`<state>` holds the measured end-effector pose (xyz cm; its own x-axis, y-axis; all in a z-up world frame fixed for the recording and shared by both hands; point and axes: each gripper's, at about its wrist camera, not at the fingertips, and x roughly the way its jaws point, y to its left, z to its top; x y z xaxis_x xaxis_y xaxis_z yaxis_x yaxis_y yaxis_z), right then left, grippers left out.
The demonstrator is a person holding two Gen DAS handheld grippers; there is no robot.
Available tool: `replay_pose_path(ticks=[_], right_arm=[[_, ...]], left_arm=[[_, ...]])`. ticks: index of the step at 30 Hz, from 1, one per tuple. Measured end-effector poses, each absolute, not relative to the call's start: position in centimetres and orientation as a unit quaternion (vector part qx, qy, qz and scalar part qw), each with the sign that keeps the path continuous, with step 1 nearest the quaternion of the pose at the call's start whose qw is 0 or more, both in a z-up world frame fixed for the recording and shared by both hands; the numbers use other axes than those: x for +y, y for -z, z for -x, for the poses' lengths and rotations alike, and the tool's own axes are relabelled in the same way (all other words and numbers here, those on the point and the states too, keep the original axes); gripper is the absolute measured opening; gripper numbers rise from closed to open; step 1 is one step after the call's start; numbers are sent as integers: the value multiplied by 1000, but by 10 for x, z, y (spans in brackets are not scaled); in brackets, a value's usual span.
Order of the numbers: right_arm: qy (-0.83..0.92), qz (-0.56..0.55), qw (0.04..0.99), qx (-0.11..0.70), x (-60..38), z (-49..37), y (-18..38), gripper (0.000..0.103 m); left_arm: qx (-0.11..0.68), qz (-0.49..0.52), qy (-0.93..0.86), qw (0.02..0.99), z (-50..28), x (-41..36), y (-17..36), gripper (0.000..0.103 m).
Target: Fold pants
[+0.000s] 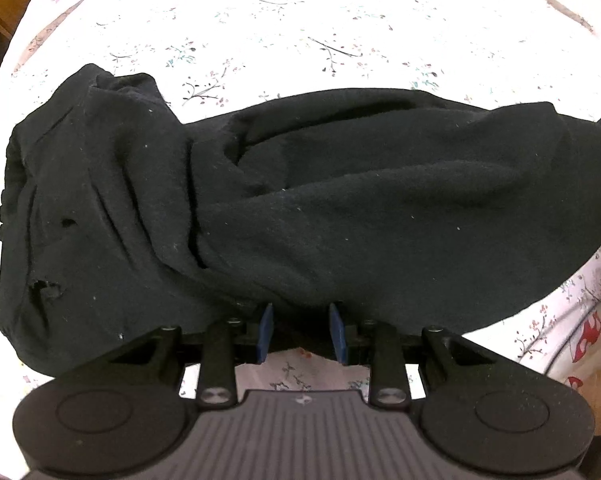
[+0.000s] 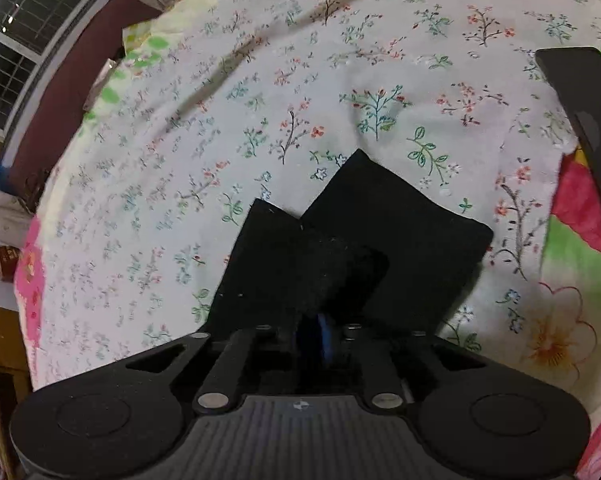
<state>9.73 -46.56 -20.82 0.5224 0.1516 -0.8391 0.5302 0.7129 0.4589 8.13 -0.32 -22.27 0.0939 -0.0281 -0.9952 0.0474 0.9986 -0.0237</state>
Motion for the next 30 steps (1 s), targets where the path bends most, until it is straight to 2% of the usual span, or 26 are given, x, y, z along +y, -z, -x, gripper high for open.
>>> replay_pose_path(ticks=[1,2,3,4,15,24,28,30], right_arm=[[117,-362,791,479,-464,-101,214,27],[116,-367,788,481,-463,-104,221,24],[117,-371,787,479,-463,-106,225,2],[116,-384,783,475,-464,-107,228,0],[101,-470,792,377,-510,-82,177,0],[154,-465,751,443,-524,-53,234,0],[173,-428,773,434,-518,-50,218,0],[182,-421,776,433,-521,-46,214,4]], left_arm=[[673,-10,25,739,-81,-4,224,39],[674,-11,24,738,-81,-6,226,39],[675,-11,22,737,-83,-8,228,39],[675,-10,20,738,-84,-10,229,39],[642,-23,96,760,-101,-42,206,39],[658,-19,125,743,-103,-58,229,39],[651,-27,148,744,-98,-68,224,39],[646,-34,154,747,-97,-70,219,39]])
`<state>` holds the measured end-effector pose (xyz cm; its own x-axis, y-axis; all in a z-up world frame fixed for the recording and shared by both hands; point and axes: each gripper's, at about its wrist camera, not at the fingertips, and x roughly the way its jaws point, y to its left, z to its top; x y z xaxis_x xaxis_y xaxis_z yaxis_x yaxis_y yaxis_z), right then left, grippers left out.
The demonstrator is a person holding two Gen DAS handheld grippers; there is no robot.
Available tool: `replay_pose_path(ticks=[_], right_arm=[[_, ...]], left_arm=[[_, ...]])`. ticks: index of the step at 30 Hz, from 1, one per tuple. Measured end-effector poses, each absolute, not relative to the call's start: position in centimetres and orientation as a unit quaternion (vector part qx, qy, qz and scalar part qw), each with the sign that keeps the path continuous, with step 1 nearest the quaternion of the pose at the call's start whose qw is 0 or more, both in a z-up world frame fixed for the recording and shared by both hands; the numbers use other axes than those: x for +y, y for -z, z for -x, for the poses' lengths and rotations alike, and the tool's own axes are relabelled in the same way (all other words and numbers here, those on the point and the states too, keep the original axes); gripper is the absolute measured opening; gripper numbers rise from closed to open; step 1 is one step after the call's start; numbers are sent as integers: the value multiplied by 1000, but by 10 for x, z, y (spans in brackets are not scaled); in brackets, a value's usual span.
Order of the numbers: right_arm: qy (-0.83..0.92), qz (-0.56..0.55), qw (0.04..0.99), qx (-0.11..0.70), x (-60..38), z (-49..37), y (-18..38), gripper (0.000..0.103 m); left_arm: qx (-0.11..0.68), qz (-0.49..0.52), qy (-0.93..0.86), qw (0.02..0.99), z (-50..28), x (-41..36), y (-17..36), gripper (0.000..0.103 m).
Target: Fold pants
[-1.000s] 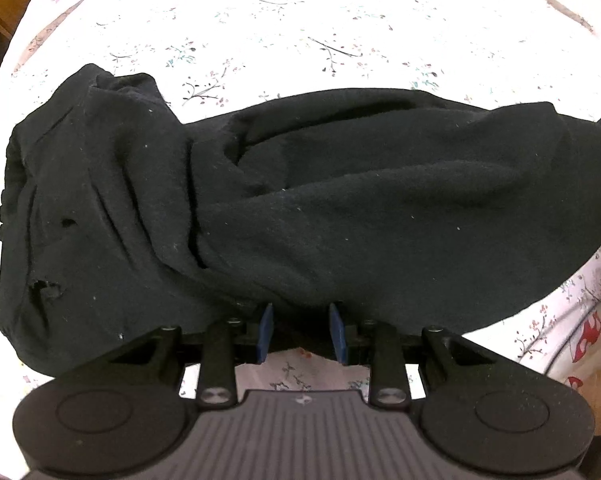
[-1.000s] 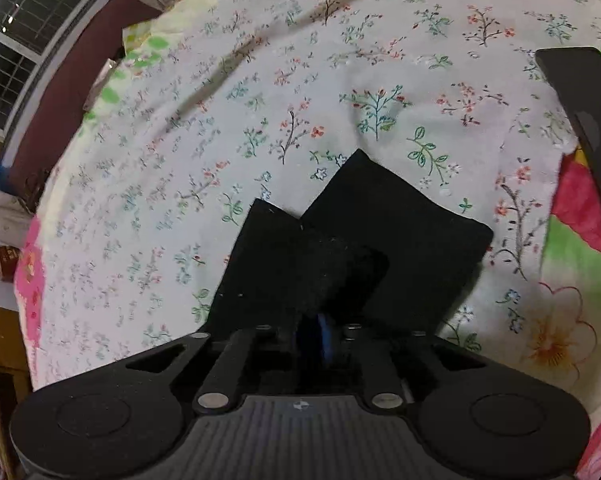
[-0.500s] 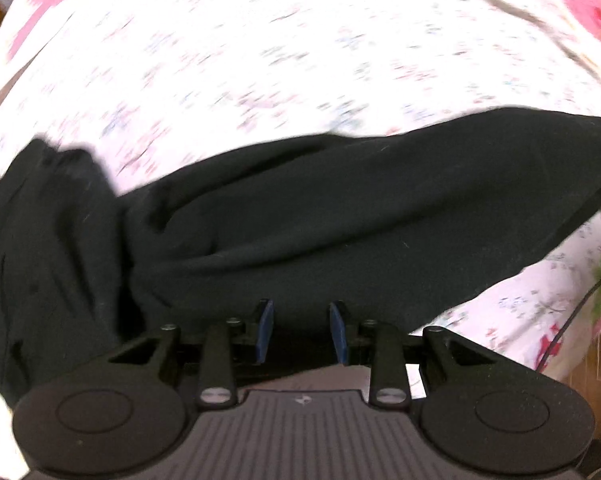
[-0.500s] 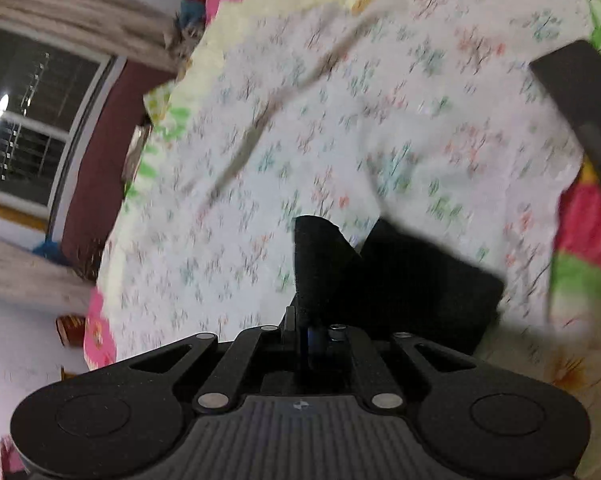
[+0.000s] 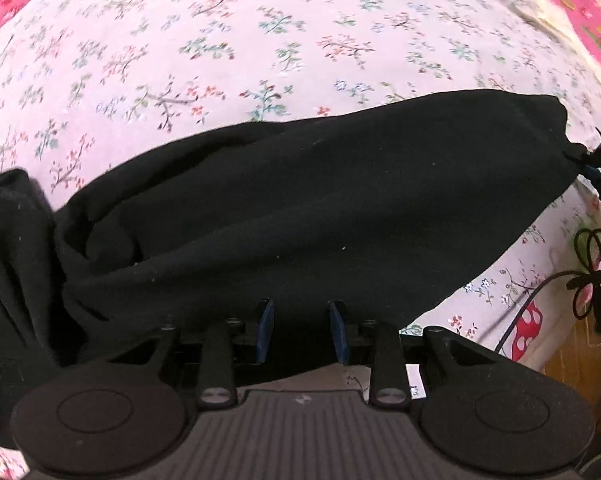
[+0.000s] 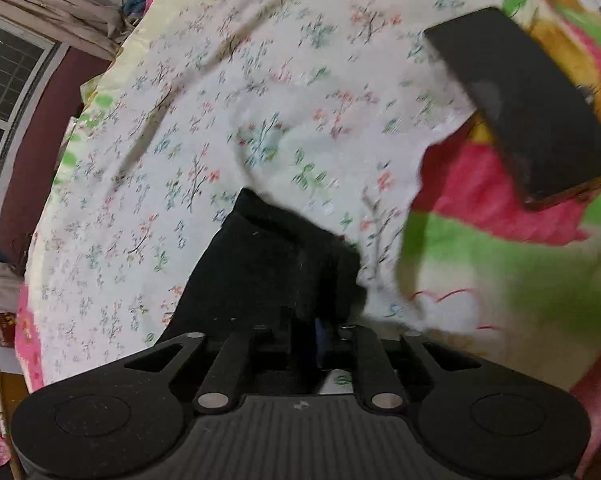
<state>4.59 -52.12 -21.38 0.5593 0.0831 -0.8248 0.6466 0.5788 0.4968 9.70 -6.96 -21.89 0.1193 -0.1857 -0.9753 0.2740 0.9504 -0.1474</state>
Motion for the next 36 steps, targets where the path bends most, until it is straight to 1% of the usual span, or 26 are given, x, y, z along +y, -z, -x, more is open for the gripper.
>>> replay_pose_path(ticks=[2,3,4,5,6,7,8,9,10,14,20,22,25,28,36], right_arm=[[188,-424,774,431,-524,-43,214,8],[188,-424,773,432,-525,-44,215,13],[185,-426,771,435,-525,-46,218,21],[183,-428,769,438,-523,-50,223,25],[179,-423,773,437,-519,-54,226,26],[177,-412,780,436,-516,-62,227,25],[176,-400,785,439,-511,-67,226,21],[176,-384,788,448,-506,-70,224,6],[176,-364,790,460,-502,-70,222,0],[158,-309,812,470,-499,-71,204,0],[154,-383,810,416,-528,-79,185,0],[167,-374,809,422,-533,-77,188,0],[184,-391,784,446,-538,-72,209,0],[186,-372,784,462,-531,-74,224,0],[177,-388,790,441,-544,-83,207,0]], left_arm=[[645,-30,154,748,-98,-69,219,39],[645,-27,154,748,-100,-68,221,39],[646,-26,154,748,-101,-68,221,39],[646,-26,153,747,-101,-68,222,39],[647,-26,154,746,-100,-68,223,39],[647,-26,155,746,-99,-69,224,39],[648,-27,156,745,-99,-69,223,39],[648,-28,157,745,-99,-69,223,39],[647,-28,158,745,-99,-69,222,40],[649,-25,160,744,-105,-69,223,40],[637,-24,178,750,-116,-79,215,40],[632,-23,182,753,-119,-81,212,41],[633,-20,179,753,-123,-81,215,41],[636,-15,180,751,-125,-83,220,41],[613,6,232,755,-137,-126,229,41]])
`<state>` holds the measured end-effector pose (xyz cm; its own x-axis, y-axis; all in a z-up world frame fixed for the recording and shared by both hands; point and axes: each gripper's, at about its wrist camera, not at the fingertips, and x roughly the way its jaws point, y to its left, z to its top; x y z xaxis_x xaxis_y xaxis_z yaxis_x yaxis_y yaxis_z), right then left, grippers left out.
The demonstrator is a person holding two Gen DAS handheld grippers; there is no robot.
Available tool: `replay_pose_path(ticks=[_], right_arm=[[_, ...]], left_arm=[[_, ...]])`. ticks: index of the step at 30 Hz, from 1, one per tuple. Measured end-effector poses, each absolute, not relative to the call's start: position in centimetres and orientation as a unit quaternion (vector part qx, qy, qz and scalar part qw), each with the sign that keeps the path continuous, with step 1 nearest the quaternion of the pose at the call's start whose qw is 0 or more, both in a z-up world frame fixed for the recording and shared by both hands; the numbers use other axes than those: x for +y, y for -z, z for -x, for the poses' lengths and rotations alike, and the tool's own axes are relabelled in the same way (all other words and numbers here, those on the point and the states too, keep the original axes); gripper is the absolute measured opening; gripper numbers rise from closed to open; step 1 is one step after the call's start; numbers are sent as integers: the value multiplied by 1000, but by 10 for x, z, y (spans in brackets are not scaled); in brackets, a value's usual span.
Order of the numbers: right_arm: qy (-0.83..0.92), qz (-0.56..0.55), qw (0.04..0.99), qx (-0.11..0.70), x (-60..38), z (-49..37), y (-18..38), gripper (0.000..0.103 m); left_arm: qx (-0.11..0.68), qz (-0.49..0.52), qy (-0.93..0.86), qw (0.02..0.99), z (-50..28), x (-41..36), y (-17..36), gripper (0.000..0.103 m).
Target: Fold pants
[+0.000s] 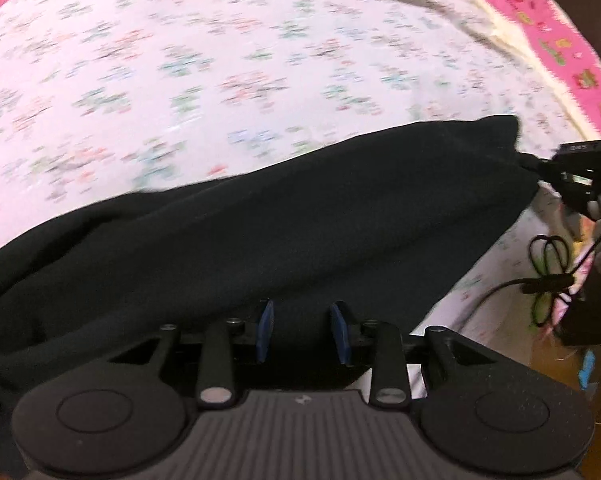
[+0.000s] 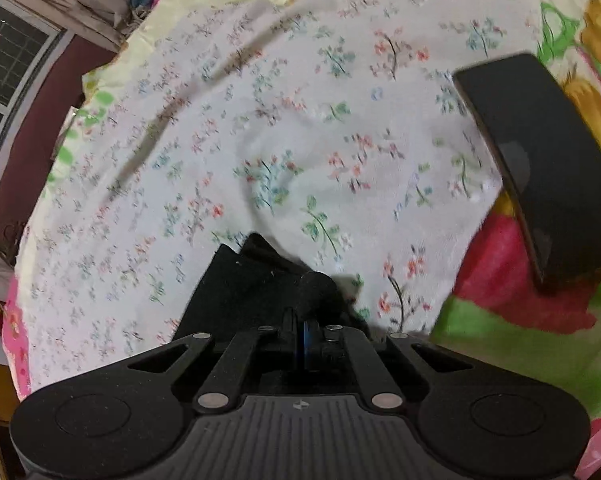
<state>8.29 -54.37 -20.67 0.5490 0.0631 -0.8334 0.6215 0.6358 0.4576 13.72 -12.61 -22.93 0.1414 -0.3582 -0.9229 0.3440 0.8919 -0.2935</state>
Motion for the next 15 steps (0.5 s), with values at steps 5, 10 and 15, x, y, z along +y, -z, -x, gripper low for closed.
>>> replay_pose_path(ticks=[5,10,15], right_arm=[[181,-385,788,445,-552,-82,210,0],[192,-392,780,448,-561,-78,219,0],[176,-351,799,456,-553,-97,212,0]], left_arm=[[598,13,270,755,-142,-165,235,40],[588,8,280,759,-146,-190,243,40],[593,0,273,757,-144,-200,255,40]])
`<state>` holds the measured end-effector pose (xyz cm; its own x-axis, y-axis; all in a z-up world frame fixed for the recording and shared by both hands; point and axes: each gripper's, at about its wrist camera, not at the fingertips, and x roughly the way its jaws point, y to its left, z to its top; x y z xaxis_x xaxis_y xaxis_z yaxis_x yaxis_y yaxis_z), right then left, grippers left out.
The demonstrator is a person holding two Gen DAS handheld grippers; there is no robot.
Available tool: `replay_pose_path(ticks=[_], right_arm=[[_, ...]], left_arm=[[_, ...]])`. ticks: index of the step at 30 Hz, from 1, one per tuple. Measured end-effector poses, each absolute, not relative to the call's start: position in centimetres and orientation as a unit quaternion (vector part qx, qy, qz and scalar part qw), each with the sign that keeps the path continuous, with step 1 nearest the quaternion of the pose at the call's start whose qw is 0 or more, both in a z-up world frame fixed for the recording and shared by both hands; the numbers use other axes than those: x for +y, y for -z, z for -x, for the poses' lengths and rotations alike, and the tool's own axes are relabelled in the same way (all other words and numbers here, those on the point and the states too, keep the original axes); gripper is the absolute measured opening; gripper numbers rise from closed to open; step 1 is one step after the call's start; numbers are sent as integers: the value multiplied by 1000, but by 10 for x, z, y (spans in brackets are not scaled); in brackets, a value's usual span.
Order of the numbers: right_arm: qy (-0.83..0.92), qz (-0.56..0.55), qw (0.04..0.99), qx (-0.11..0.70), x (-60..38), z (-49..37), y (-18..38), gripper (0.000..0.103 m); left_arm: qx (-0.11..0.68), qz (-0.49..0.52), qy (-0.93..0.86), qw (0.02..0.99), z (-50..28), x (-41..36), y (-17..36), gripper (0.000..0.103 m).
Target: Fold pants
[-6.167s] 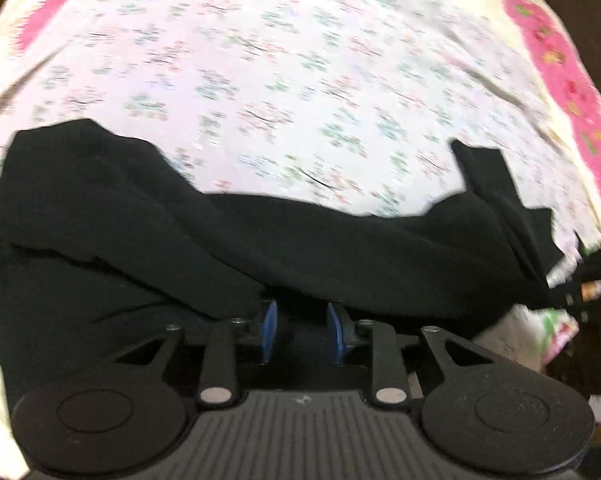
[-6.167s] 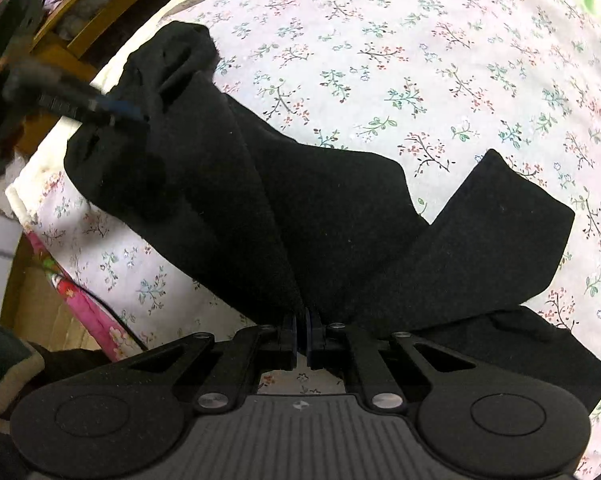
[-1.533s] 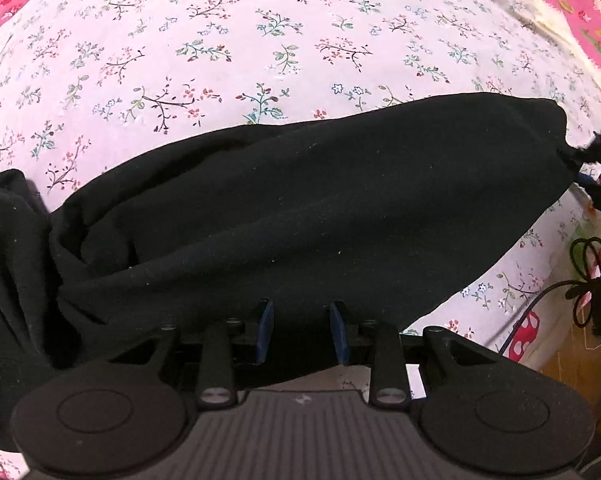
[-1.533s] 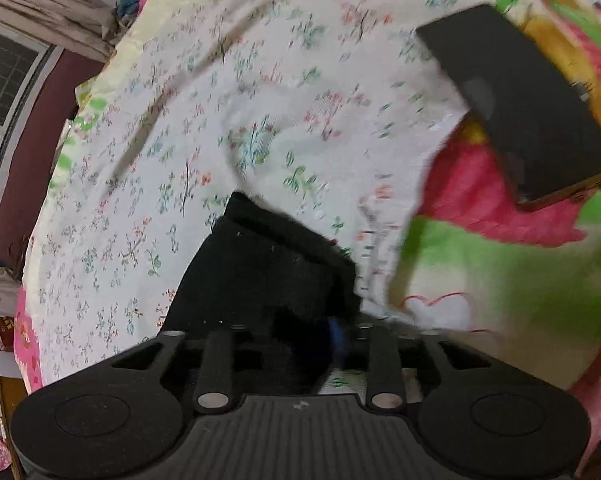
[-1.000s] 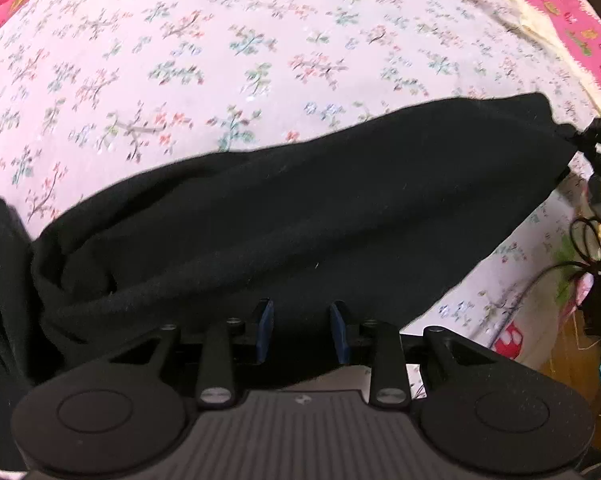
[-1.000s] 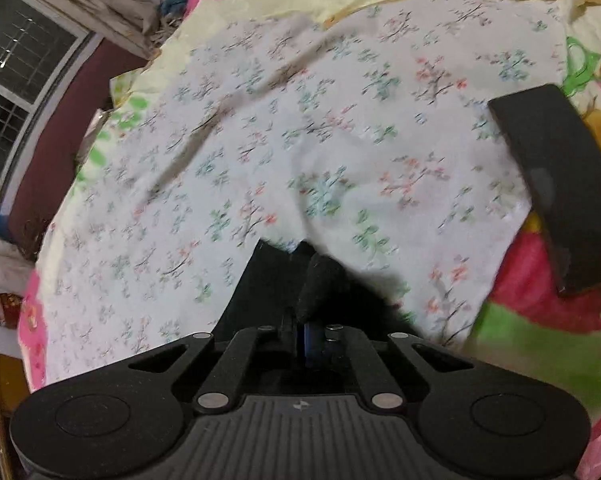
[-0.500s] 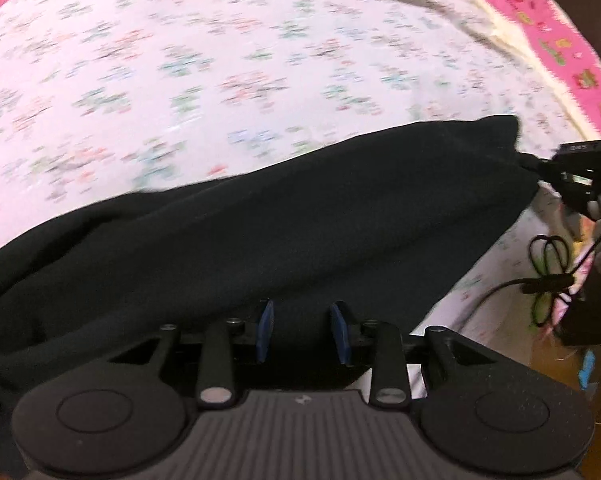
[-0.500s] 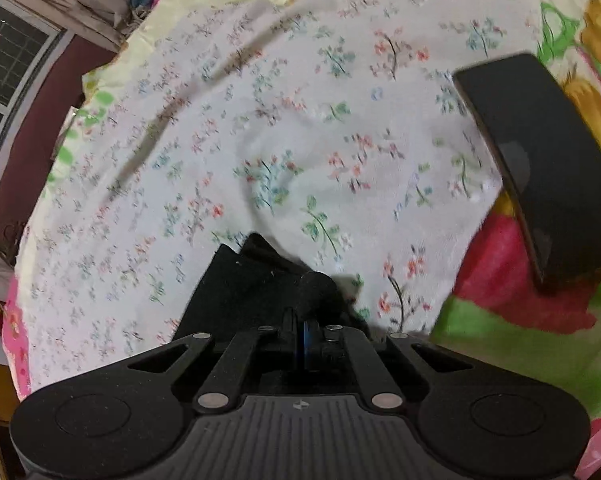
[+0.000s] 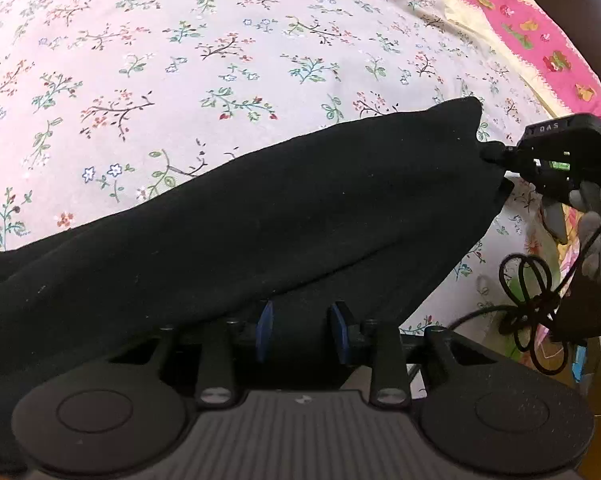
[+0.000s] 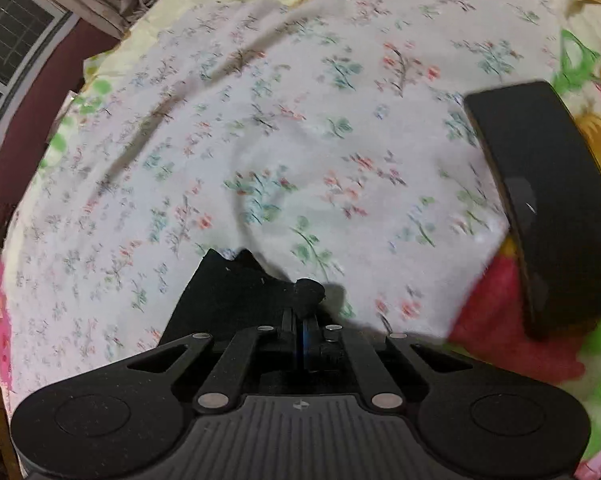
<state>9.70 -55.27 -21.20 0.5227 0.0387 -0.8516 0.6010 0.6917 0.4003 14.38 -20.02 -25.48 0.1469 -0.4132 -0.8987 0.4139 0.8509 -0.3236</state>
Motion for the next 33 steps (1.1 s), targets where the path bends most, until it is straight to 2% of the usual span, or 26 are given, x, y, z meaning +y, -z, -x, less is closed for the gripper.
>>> replay_pose_path(ticks=[5,8,9,10,14,18,23,26,27,33], right_arm=[[183,-311,790,495,-547,-104,222,0],[170,-215,815,510,-520,-114,197,0],[177,-196,819,509,-515,-113,186,4],[190,-184,824,501,-512,-111,176,13],[212,-102,859,454,-484,-104,127,15],[79,-92,885,450,-397,-126,94,21],[-218,-152,820,507,-198,-183,126,23],[-342,-112,765,535,-81,-203,157,28],[-369,-92,750,542,-50,-208,167,33],[-409,-59,696,587,44,-238,215,37]], left_arm=[[582,23,256,772,-139,-179,237,40],[575,42,231,784,-136,-143,223,41],[572,48,219,789,-134,-126,218,41],[568,53,208,795,-131,-109,214,41],[551,92,151,815,-119,-23,201,41],[546,126,99,822,-103,61,196,41],[541,145,63,826,-83,140,197,41],[526,162,55,833,-71,174,197,41],[523,164,51,835,-68,184,197,41],[507,211,46,834,-55,221,210,41]])
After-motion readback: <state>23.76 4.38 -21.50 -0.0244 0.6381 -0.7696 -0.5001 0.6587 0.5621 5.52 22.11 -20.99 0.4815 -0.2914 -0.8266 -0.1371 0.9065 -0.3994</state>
